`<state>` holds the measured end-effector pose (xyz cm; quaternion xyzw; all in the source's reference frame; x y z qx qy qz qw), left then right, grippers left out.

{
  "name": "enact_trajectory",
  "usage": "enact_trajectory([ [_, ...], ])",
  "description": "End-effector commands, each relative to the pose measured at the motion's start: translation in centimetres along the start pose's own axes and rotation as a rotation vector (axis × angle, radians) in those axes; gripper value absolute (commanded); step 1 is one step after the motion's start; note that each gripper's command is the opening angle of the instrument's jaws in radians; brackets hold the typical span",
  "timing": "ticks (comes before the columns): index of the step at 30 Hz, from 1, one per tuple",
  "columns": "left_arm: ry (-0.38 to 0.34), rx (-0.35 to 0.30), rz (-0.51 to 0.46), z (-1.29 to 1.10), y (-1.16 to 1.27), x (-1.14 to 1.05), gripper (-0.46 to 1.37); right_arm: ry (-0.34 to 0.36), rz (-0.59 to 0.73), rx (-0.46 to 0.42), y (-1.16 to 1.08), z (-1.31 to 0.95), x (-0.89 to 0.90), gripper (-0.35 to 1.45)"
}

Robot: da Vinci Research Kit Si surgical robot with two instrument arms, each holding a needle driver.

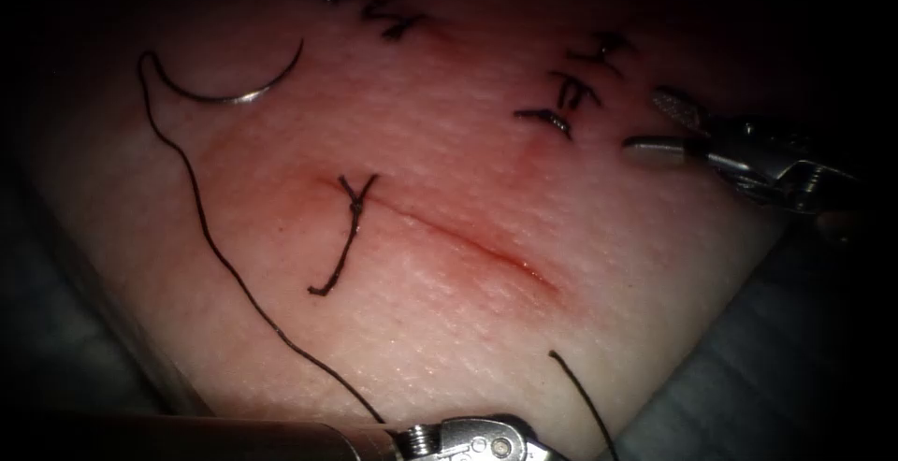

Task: Wound Closure
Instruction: Set down the cut suture end with the left tool

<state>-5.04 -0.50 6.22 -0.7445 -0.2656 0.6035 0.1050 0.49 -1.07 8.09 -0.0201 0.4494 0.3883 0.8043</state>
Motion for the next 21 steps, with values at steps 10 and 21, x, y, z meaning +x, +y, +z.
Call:
enact_trajectory([
  [10,-0.043,-0.019,-0.122,-0.31,-0.03,-0.36,0.48,0.0,0.003,-0.001,-0.05,0.05,0.02,1.3],
  [21,-0.293,0.21,-0.143,-1.31,-0.43,-0.4,0.96,0.0,-0.002,-0.005,-0.17,0.02,0.03,1.34],
])
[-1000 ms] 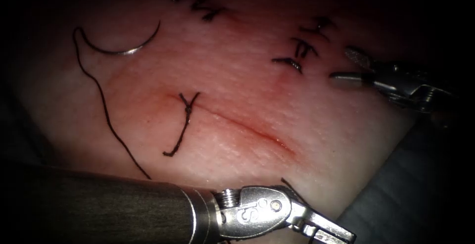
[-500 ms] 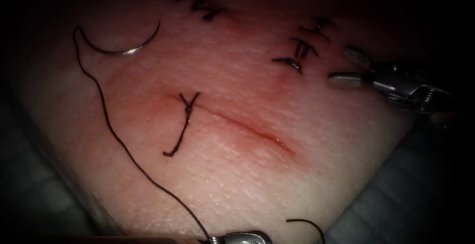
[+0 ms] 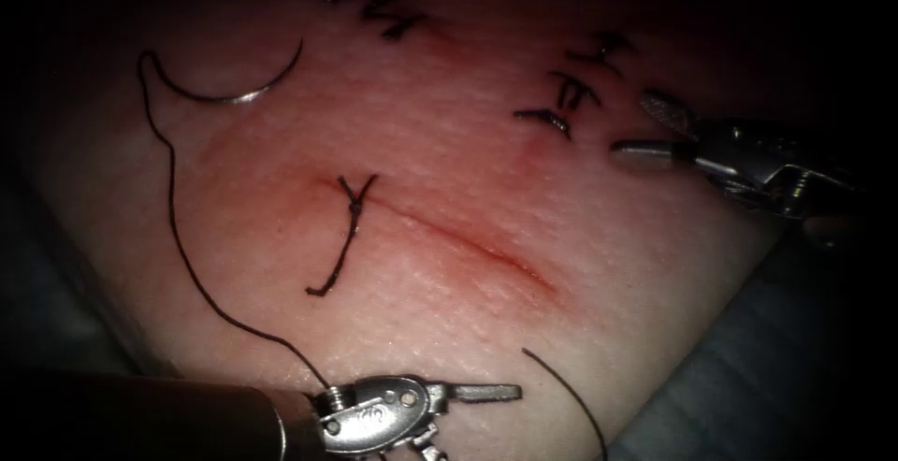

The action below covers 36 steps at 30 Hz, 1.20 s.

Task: Wound Closure
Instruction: Set down the cut suture end with the left tool, then grab the remaining suture end with the right tool

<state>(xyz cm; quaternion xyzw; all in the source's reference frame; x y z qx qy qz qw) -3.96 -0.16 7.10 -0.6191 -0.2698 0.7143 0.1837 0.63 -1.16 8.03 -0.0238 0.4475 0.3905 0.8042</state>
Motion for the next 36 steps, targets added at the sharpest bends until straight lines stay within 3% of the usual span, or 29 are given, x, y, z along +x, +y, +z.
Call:
enact_trajectory([
  [1,-0.042,0.028,0.003,-0.08,-0.05,0.01,0.93,0.0,-0.002,0.004,-0.01,0.0,0.01,1.35],
  [2,-0.057,0.039,0.003,-0.13,-0.08,0.0,0.88,0.0,-0.001,0.003,-0.01,0.0,0.01,1.35],
  [3,-0.083,0.058,0.002,-0.22,-0.12,-0.01,0.63,0.001,-0.001,0.005,-0.03,0.0,0.01,1.35],
  [5,-0.131,0.087,0.001,-0.34,-0.18,-0.02,0.38,0.003,0.0,0.009,-0.05,0.01,0.02,1.35],
  [11,-0.191,0.102,0.005,-0.63,-0.26,0.08,0.4,0.005,-0.003,0.014,-0.09,0.06,0.04,1.36],
  [14,-0.203,0.107,0.034,-0.71,-0.28,0.17,0.22,0.007,-0.002,0.017,-0.12,0.08,0.05,1.36],
  [16,-0.227,0.108,0.048,-0.74,-0.26,0.24,0.24,0.008,-0.007,0.018,-0.14,0.1,0.06,1.36],
  [19,-0.284,0.101,0.072,-0.82,-0.16,0.35,0.42,0.011,-0.006,0.025,-0.16,0.12,0.07,1.36],
  [24,-0.278,0.078,0.051,-1.0,0.04,0.64,0.54,0.012,-0.006,0.026,-0.16,0.15,0.07,1.37],
  [30,-0.239,0.071,0.07,-1.24,0.29,1.22,0.55,0.016,-0.004,0.036,-0.18,0.19,0.08,1.37],
  [36,-0.219,0.155,0.162,-1.43,0.28,1.83,0.58,0.021,-0.003,0.049,-0.22,0.22,0.1,1.38],
])
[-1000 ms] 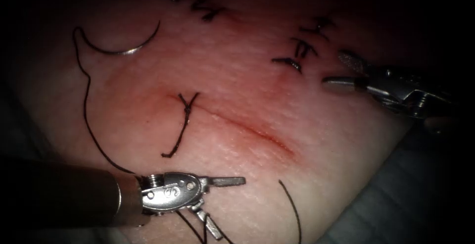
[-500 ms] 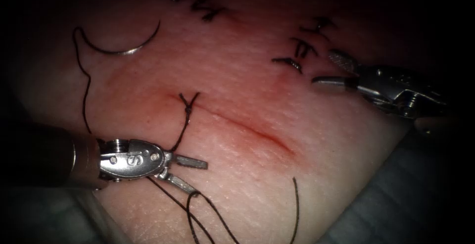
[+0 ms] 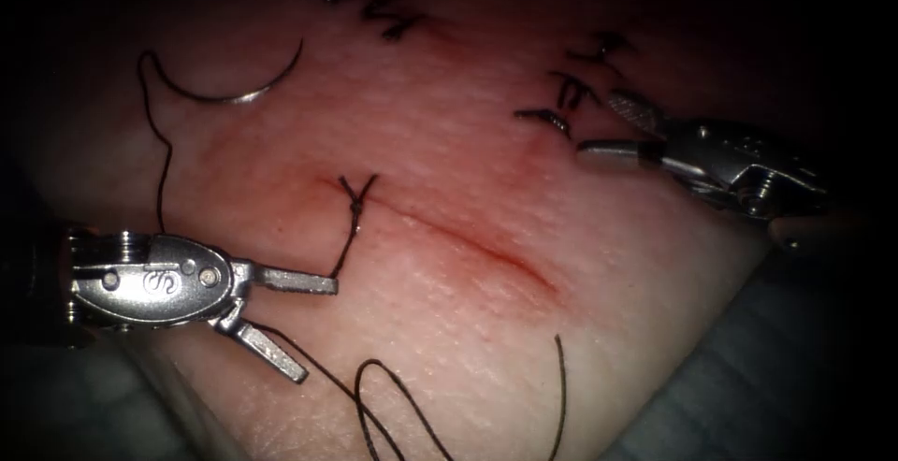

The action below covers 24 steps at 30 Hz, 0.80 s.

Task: Wound Closure
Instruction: Grab the remaining suture end with the right tool

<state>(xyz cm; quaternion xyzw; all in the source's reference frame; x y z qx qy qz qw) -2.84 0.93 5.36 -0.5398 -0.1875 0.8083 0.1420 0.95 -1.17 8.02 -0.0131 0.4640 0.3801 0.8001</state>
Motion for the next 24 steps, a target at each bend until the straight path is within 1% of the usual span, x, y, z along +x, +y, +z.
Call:
enact_trajectory([
  [1,0.008,0.026,0.015,-0.05,-0.05,0.06,0.59,-0.001,-0.005,0.01,-0.01,0.0,0.0,1.39],
  [4,0.015,0.052,0.03,-0.14,-0.13,0.16,0.59,0.001,-0.011,0.015,-0.02,0.01,0.0,1.4],
  [5,0.019,0.076,0.033,-0.21,-0.19,0.24,0.59,0.004,-0.011,0.021,-0.04,0.01,0.0,1.4],
  [8,0.031,0.113,0.031,-0.32,-0.28,0.34,0.6,0.006,-0.018,0.036,-0.06,0.0,0.0,1.4],
  [12,0.022,0.147,0.045,-0.42,-0.37,0.42,0.58,0.009,-0.03,0.045,-0.08,0.0,0.01,1.4],
  [15,0.014,0.165,0.055,-0.48,-0.44,0.44,0.53,0.012,-0.034,0.06,-0.13,0.01,0.02,1.4],
  [18,0.009,0.174,0.067,-0.49,-0.44,0.38,0.53,0.02,-0.057,0.086,-0.21,0.02,0.04,1.4],
  [20,0.007,0.179,0.073,-0.48,-0.42,0.29,0.57,0.028,-0.069,0.104,-0.26,0.03,0.07,1.4],
  [22,0.003,0.186,0.088,-0.44,-0.39,0.17,0.64,0.034,-0.075,0.119,-0.31,0.04,0.09,1.39],
  [24,0.003,0.187,0.081,-0.38,-0.35,0.02,0.66,0.037,-0.074,0.13,-0.34,0.05,0.12,1.37],
])
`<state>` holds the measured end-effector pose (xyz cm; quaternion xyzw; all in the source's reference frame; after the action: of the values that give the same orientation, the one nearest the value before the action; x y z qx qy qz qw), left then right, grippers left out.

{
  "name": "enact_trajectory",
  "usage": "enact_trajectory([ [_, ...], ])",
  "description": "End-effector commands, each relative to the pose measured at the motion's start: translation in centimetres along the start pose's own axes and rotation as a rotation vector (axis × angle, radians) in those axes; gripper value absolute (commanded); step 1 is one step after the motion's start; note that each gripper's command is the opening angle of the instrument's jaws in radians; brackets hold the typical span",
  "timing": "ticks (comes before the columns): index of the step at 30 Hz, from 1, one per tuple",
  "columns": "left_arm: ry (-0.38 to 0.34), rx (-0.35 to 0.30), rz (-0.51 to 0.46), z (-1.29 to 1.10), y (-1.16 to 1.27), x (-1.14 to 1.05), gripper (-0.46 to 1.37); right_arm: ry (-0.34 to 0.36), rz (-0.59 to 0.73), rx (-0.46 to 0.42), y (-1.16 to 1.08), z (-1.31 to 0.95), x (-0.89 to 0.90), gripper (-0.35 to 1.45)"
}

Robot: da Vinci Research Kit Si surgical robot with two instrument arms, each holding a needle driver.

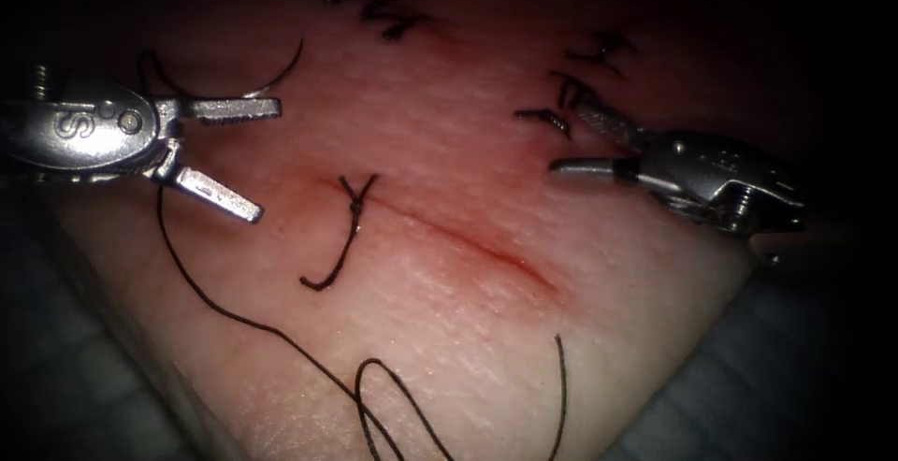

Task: Wound Closure
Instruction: Grab the remaining suture end with the right tool

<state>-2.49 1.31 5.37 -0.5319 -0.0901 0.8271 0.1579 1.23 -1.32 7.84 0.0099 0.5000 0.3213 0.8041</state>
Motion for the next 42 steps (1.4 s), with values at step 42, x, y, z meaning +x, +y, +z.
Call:
enact_trajectory([
  [42,0.042,-0.018,-0.02,0.96,0.14,-1.79,0.11,0.004,-0.018,0.024,-0.03,0.04,0.0,1.34],
])
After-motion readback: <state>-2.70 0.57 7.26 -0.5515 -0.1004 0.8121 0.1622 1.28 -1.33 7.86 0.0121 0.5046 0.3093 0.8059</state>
